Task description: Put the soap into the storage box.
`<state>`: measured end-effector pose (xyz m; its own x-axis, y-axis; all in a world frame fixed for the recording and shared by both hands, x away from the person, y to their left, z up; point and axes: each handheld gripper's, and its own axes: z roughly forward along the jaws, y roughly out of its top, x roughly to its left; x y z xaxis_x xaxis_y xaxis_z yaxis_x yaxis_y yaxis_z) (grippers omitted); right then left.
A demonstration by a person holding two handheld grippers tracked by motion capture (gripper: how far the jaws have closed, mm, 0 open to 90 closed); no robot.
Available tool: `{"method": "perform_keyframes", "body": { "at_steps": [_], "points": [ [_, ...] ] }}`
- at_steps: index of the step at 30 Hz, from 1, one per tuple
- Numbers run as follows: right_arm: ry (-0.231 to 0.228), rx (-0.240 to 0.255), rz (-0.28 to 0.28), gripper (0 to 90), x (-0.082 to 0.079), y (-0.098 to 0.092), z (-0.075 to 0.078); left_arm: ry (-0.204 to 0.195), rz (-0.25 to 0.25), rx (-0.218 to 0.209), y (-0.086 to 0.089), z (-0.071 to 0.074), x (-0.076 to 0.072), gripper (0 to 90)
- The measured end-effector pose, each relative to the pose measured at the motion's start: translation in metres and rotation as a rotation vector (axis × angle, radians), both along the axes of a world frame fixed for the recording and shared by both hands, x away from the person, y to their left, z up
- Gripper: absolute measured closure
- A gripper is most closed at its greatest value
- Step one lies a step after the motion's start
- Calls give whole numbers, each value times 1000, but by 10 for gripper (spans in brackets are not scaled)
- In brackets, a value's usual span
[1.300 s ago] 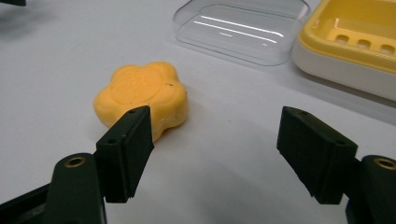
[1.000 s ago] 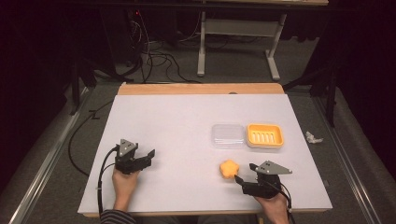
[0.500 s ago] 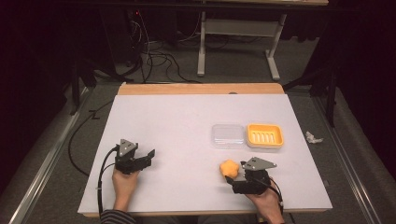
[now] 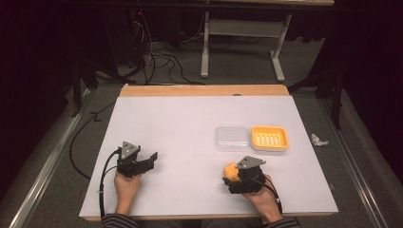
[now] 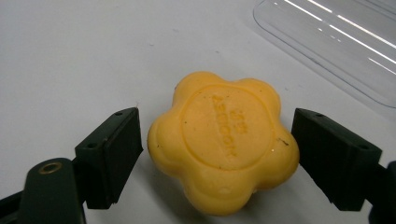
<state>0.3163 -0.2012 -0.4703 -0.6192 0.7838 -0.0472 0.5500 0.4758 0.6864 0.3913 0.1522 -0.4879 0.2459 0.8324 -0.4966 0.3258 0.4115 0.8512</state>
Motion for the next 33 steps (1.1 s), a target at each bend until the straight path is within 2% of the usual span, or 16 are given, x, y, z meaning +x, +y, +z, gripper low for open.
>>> {"method": "perform_keyframes", "body": {
  "at_steps": [5, 9, 15, 19, 20, 33],
  "points": [
    [5, -32, 11, 213, 3, 3, -3, 1, 0, 1, 0, 0, 0, 237],
    [4, -30, 4, 250, 3, 1, -3, 1, 1, -1, 0, 0, 0, 236],
    [7, -28, 14, 255, 3, 1, -3, 1, 1, 2, 0, 0, 0, 236],
    [9, -32, 35, 258, 5, 0, -3, 1, 1, 3, 0, 0, 0, 236],
    [9, -51, 54, 259, 5, -1, -2, 1, 1, 3, 0, 0, 0, 236],
    [-3, -30, 76, 263, 1, -3, 3, 2, 2, 3, 0, 0, 0, 237]
  ]
}}
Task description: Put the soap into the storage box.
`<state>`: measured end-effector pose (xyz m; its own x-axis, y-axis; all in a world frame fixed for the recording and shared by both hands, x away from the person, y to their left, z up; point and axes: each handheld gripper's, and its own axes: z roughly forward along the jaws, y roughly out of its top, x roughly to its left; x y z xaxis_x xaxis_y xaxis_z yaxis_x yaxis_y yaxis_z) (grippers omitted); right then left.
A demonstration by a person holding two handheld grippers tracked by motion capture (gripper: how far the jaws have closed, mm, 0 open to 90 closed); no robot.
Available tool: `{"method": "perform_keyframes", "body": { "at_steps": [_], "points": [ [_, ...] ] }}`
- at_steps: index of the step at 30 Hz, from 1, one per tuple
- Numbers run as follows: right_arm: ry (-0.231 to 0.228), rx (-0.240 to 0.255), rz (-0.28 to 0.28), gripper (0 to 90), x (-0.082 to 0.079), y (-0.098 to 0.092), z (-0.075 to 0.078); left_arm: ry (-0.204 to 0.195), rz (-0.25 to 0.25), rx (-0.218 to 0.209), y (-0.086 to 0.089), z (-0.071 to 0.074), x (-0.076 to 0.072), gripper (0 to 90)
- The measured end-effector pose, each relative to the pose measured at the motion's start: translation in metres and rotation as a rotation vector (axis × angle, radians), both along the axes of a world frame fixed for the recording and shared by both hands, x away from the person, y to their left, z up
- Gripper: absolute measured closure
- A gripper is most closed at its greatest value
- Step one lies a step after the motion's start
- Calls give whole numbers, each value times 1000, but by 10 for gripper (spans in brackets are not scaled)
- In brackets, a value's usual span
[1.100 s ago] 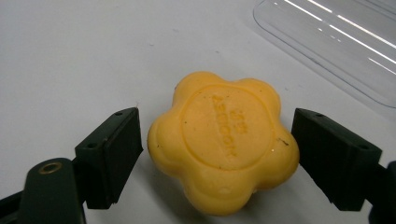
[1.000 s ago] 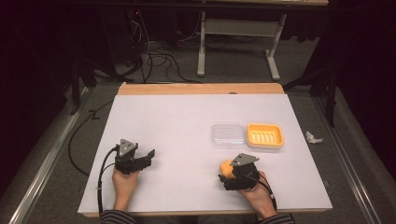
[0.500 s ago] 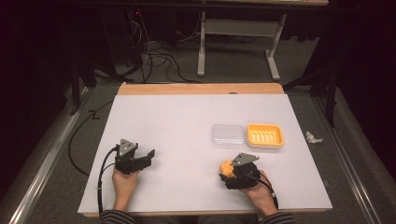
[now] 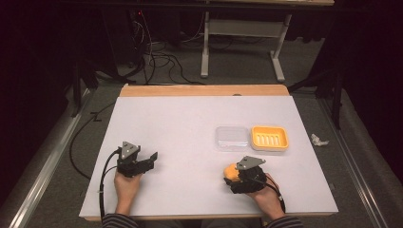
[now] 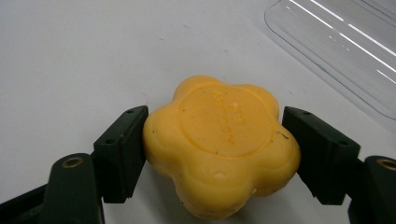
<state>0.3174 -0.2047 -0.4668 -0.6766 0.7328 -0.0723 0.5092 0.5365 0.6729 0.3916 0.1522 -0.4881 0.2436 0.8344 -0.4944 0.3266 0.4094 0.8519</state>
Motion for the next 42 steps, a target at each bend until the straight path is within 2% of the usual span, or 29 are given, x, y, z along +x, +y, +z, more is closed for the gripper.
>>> {"method": "perform_keyframes", "body": {
  "at_steps": [17, 24, 42],
  "points": [
    [-11, 2, 9, 267, -2, -6, 6, 2, 1, -1, 0, 0, 0, 238],
    [-22, 22, -1, 270, -3, -11, 10, 3, 1, 1, 0, 0, 0, 238],
    [-35, 30, -18, 278, -5, -23, 18, 2, 2, -2, 0, 0, 0, 237]
  ]
}}
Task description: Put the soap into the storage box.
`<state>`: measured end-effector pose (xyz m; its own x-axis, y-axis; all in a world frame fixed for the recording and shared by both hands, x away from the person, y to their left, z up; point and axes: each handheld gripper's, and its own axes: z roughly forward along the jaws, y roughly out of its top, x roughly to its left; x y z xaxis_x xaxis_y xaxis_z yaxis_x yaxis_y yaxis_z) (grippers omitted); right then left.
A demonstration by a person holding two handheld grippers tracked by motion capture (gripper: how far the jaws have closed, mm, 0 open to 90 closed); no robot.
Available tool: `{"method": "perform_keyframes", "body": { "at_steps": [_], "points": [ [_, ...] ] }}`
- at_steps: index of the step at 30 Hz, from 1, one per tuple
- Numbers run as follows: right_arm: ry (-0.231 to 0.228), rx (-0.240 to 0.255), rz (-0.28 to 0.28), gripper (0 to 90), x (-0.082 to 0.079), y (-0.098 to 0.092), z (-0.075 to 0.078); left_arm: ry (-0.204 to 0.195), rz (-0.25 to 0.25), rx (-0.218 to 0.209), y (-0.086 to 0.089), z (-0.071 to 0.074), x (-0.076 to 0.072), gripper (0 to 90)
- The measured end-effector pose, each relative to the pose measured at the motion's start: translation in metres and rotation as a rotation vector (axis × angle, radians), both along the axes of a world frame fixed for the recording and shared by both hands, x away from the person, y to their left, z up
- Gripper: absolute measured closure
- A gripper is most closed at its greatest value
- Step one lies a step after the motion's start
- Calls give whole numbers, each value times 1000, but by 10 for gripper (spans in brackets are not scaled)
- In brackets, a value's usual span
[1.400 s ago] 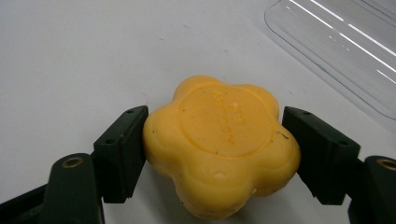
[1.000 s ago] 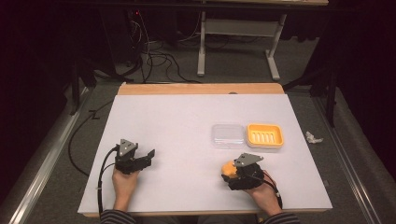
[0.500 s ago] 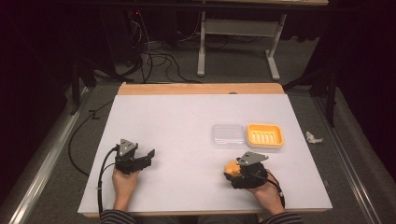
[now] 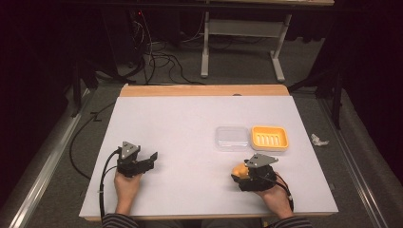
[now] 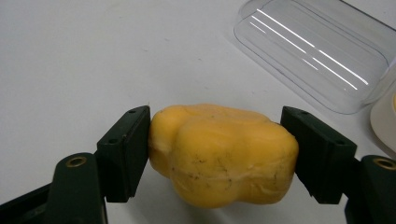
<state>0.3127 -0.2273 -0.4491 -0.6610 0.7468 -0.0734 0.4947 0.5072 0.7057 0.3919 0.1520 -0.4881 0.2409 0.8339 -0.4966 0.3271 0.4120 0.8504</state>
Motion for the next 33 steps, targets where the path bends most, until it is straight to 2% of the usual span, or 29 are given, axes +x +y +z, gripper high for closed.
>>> {"method": "perform_keyframes", "body": {
  "at_steps": [13, 17, 33],
  "points": [
    [-13, 8, -17, 279, -1, -11, 9, 0, 0, -1, 0, 0, 0, 237],
    [-14, 39, -30, 279, 0, -18, 13, 0, 1, -1, 0, 0, 0, 237],
    [-37, 87, -83, 279, 10, -46, 37, -1, 1, 0, 0, 0, 0, 237]
  ]
}}
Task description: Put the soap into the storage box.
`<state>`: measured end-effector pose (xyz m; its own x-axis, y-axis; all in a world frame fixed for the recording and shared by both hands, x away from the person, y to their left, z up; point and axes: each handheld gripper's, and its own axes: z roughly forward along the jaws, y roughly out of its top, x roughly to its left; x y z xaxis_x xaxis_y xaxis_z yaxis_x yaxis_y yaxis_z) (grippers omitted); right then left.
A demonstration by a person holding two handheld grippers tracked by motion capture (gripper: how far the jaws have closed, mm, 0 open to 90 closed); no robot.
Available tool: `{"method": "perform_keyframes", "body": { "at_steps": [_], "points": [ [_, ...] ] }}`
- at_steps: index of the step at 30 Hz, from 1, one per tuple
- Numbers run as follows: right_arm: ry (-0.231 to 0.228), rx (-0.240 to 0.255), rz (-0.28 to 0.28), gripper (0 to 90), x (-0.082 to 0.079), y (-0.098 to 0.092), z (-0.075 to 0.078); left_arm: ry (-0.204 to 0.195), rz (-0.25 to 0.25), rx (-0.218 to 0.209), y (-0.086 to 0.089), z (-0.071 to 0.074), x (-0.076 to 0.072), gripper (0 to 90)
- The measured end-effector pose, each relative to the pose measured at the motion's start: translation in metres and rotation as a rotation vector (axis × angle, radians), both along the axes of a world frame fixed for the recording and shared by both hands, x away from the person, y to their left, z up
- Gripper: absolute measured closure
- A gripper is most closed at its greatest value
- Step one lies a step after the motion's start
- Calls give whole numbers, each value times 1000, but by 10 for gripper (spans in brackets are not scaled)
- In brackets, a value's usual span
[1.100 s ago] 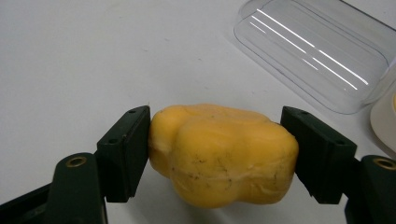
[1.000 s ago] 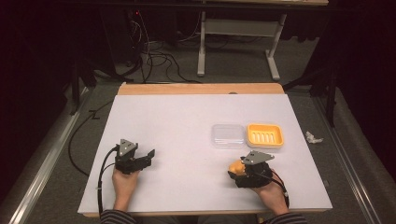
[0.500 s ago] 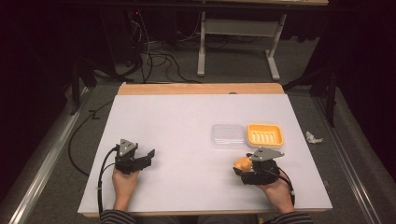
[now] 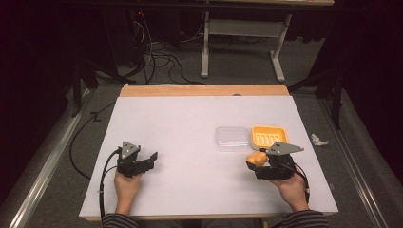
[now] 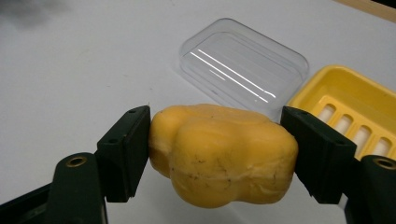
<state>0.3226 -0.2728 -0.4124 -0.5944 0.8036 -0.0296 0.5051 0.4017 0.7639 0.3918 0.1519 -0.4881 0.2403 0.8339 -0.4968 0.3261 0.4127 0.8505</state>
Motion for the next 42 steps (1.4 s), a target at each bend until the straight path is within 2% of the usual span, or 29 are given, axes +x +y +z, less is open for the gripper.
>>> {"method": "perform_keyframes", "body": {
  "at_steps": [7, 20, 42],
  "points": [
    [2, 39, -56, 279, 9, -19, 7, -1, 0, 1, 0, 0, 0, 237],
    [11, 37, -117, 279, 30, -35, 16, -1, -1, 1, 0, 0, 0, 236],
    [40, 61, -236, 279, 68, -53, 7, 0, -2, 1, 0, 0, 0, 236]
  ]
}}
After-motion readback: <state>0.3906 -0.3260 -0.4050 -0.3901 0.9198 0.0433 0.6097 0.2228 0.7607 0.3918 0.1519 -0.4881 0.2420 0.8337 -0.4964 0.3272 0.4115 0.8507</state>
